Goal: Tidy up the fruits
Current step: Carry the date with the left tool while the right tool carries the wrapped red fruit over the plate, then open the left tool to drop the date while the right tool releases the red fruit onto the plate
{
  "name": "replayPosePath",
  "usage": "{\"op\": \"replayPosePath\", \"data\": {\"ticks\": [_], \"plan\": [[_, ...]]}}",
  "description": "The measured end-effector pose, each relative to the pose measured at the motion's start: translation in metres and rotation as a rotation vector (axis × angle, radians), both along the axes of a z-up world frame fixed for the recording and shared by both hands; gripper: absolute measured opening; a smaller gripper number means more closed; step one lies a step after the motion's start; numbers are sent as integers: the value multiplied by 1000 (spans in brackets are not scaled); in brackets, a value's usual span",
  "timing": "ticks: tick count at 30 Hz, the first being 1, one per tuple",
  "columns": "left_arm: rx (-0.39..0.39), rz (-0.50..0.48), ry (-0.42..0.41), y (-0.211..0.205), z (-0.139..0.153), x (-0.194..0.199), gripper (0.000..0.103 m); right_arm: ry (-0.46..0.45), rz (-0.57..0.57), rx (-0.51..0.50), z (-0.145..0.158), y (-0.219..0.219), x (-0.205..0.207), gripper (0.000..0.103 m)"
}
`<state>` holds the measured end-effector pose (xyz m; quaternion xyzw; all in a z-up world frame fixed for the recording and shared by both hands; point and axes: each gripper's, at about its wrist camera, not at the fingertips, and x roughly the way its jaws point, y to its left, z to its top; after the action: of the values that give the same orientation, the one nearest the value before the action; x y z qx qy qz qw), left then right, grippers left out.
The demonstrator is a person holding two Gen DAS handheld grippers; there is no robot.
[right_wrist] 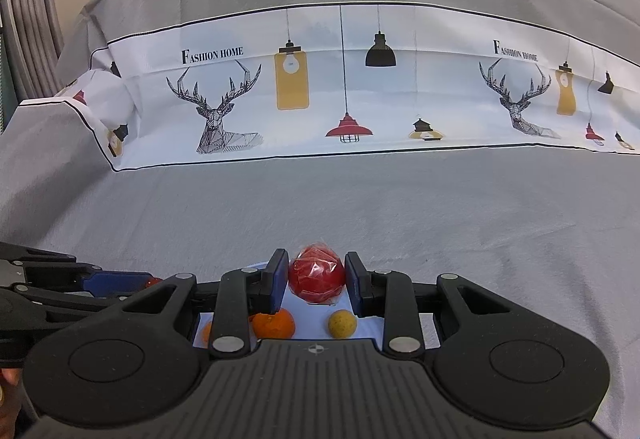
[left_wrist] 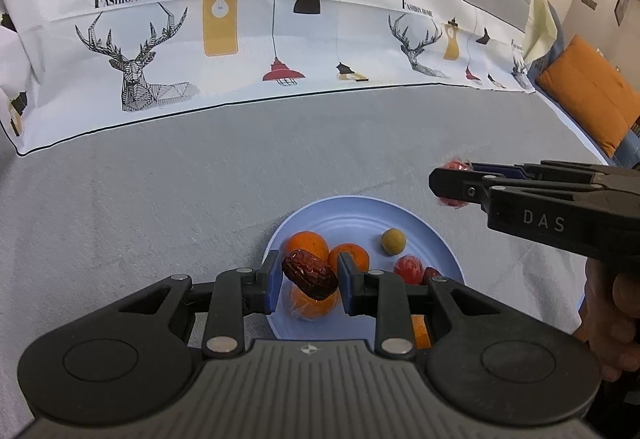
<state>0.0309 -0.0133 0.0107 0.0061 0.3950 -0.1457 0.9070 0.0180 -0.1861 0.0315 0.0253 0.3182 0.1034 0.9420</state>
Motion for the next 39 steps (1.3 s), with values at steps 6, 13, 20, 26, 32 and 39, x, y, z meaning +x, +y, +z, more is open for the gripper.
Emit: {"op": "replayPosePath", "data": {"ticks": [6,13,20,26,32,39], "plan": [[6,-6,7,-1,-3,1,32,4,11,-7,-1,2,1,32],[16,-23,27,-5,-7,3,32,14,21,-13,-2,4,1,32],[42,-52,54,-8,-14,3,32,19,33,-23,-2,5,3,32],[46,-52,60,-9,-15,1,32,23,40,-29,-2,5,3,32],[53,-60,64,-11,-16,1,32,32,51,-33,-3,6,4,32],[54,-62,64,-12,-16,1,32,37,63,-40,-3,7,4,32]]}}
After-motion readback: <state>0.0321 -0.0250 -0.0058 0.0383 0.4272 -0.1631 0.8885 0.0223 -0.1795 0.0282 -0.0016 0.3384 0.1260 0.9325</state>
